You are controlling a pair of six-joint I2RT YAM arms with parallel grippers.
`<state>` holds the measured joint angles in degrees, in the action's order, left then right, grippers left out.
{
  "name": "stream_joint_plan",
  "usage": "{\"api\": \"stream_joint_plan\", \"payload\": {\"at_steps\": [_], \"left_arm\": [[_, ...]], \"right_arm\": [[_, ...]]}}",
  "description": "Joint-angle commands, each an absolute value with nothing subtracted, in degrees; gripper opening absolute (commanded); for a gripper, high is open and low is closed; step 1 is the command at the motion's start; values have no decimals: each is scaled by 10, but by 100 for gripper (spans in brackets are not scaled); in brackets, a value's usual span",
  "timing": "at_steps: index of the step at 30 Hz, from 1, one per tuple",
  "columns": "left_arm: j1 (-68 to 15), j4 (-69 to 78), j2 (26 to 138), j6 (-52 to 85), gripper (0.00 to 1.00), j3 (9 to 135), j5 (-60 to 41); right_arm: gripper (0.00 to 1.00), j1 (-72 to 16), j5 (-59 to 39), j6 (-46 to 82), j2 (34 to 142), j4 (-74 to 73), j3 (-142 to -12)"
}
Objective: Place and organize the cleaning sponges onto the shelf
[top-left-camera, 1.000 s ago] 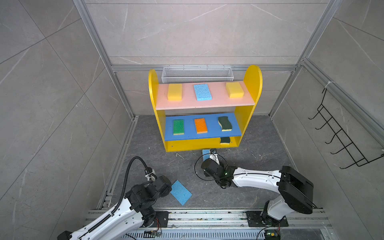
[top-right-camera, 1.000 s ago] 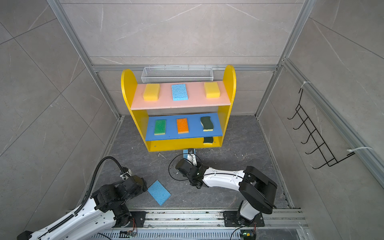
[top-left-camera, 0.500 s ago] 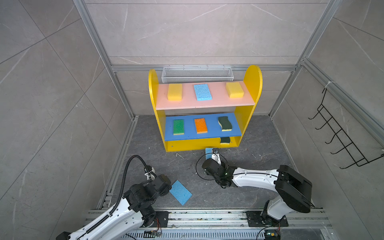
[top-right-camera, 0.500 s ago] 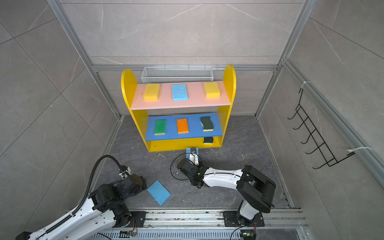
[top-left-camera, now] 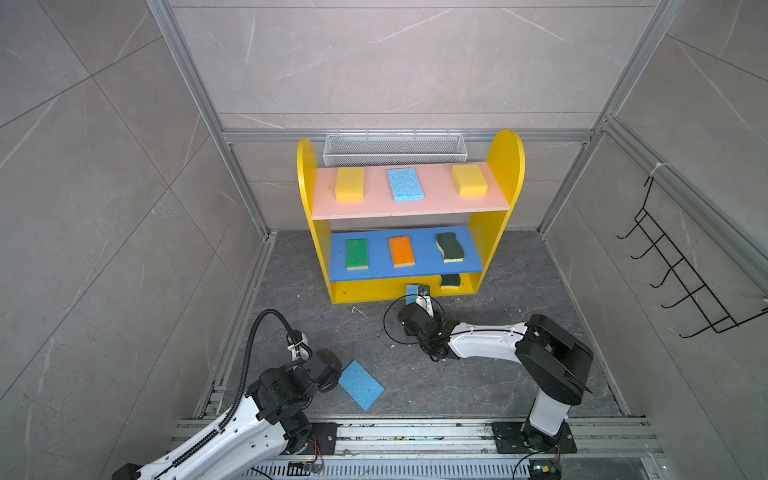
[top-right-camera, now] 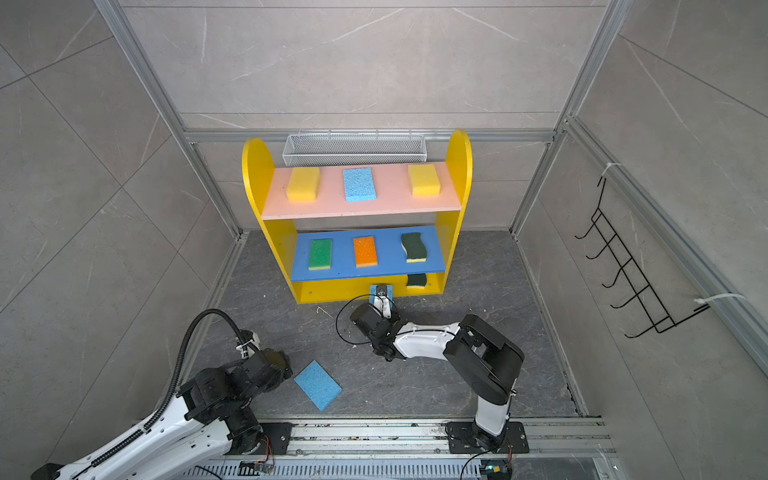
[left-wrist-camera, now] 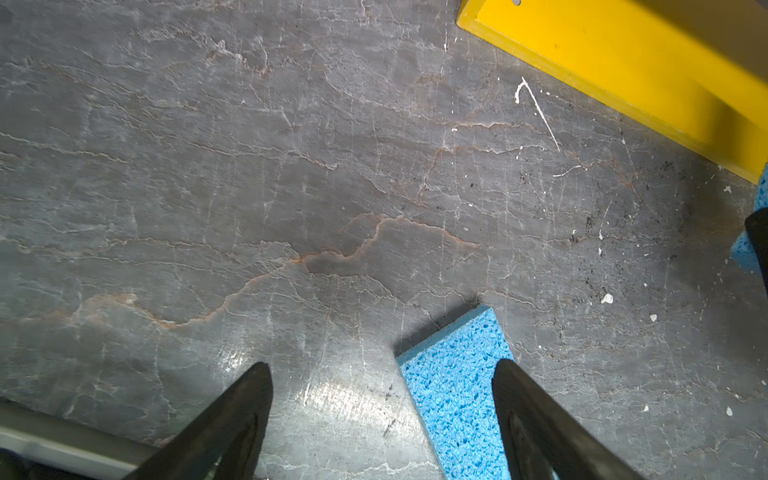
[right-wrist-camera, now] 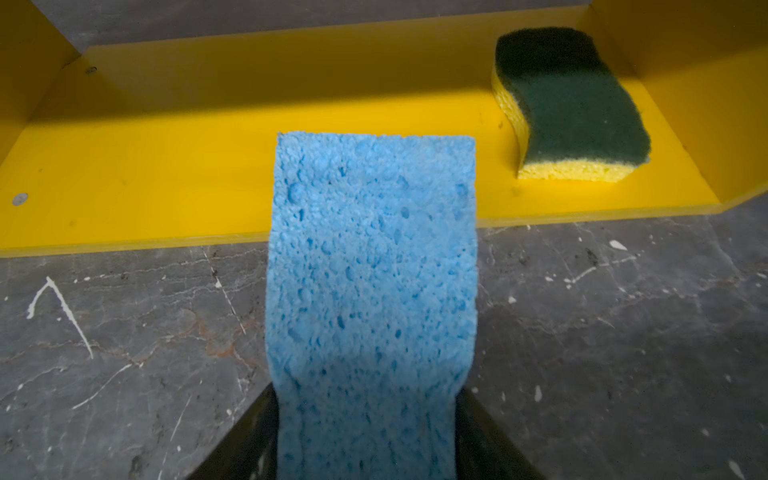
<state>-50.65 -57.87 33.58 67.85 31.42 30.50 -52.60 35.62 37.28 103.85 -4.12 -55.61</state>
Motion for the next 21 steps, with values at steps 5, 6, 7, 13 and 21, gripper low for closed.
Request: {"api": "stream_joint_plan", "payload": {"at_steps": [5,6,7,13,21], "left_arm": [[-509,-560,325,649,86,319,353],[-509,-559,323,648,86,318,357],[-509,-558,322,647,86,317,360],[-509,-550,319,643,86,306,373],[-509,-525,330,623,86,300,381]], "right_arm": [[62,-514,345,300,1078,-142,-574],[62,-514,345,291,1083,-151,-577],[62,-513,344,284,1087,-159,-579],[62,-498,339,262,1113,-187,-595],[62,-478,325,250,1136,-202,-621]]}}
